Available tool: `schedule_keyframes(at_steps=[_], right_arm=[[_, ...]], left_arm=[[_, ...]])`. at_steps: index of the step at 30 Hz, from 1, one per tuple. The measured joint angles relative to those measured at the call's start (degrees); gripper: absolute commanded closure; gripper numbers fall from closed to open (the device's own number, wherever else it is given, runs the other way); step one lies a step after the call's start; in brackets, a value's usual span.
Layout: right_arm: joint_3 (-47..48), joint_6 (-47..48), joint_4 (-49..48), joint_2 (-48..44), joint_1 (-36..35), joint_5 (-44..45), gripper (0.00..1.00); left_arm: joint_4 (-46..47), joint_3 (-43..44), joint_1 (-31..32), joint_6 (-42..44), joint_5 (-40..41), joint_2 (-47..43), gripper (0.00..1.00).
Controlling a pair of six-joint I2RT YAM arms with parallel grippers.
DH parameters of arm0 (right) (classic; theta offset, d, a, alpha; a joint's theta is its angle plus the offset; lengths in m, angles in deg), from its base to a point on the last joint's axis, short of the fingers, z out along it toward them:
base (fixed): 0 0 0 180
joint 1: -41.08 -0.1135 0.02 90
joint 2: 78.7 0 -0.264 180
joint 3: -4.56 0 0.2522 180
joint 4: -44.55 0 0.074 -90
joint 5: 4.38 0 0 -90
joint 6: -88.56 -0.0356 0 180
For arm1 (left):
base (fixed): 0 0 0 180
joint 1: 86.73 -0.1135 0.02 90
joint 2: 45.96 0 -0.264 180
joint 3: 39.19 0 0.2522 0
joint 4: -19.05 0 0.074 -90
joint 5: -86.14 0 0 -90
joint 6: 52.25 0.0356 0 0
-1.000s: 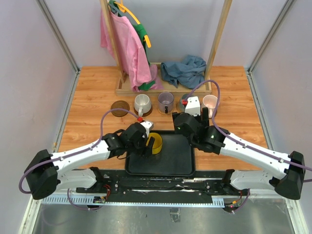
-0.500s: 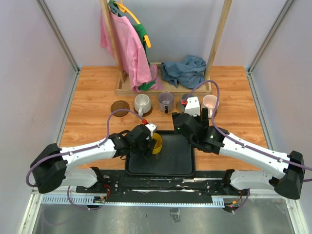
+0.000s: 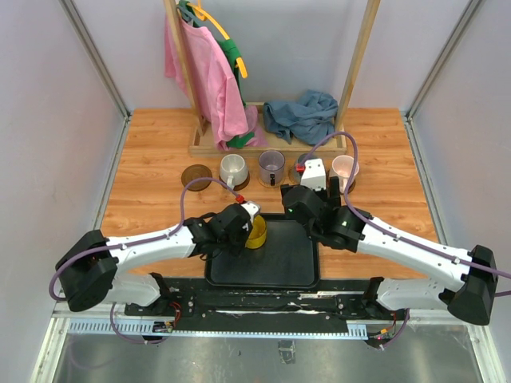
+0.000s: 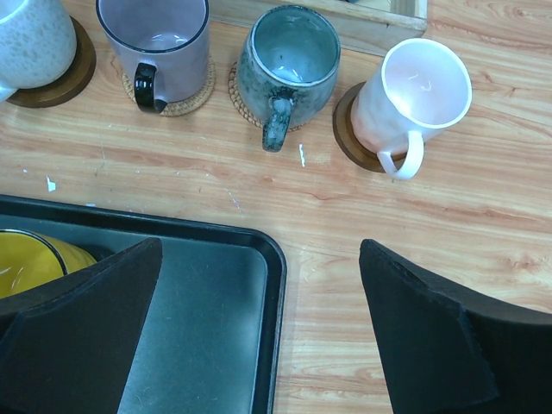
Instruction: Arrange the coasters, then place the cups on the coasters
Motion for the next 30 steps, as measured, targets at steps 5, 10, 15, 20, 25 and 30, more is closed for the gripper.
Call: schedule_keyframes(at_steps=[5, 10, 15, 20, 25, 30], right_arm=[[-0.02, 0.00, -0.11, 0.57, 0.00, -0.02, 0.02], [-0.02, 0.00, -0.17, 0.68, 0.00, 0.00, 0.02], [-0.42, -0.02, -0.39, 0.68, 0.00, 0.57, 0.02], [-1.49, -0.24, -0.50, 0.66, 0.04, 0.85, 0.02], [-2.25, -0.87, -0.50, 0.63, 0.33, 0.94, 0.02], [-3.08, -1.49, -0.48, 0.33, 0.52, 1.49, 0.02]], left_arm=[[0.35, 0.31, 0.15, 0.39, 0.74, 0.15, 0.99], [0.33, 0.31, 0.31, 0.39, 1.44, 0.13, 0.99], [-1.18, 0.33, 0.42, 0.15, 3.06, -1.01, 0.99], [-3.48, 0.85, 0.44, -1.05, 5.86, -6.03, 0.99], [-4.00, 2.03, 0.59, -3.08, 11.21, -11.13, 1.00], [-5.27, 2.03, -0.04, -5.07, 18.78, -13.86, 0.99]])
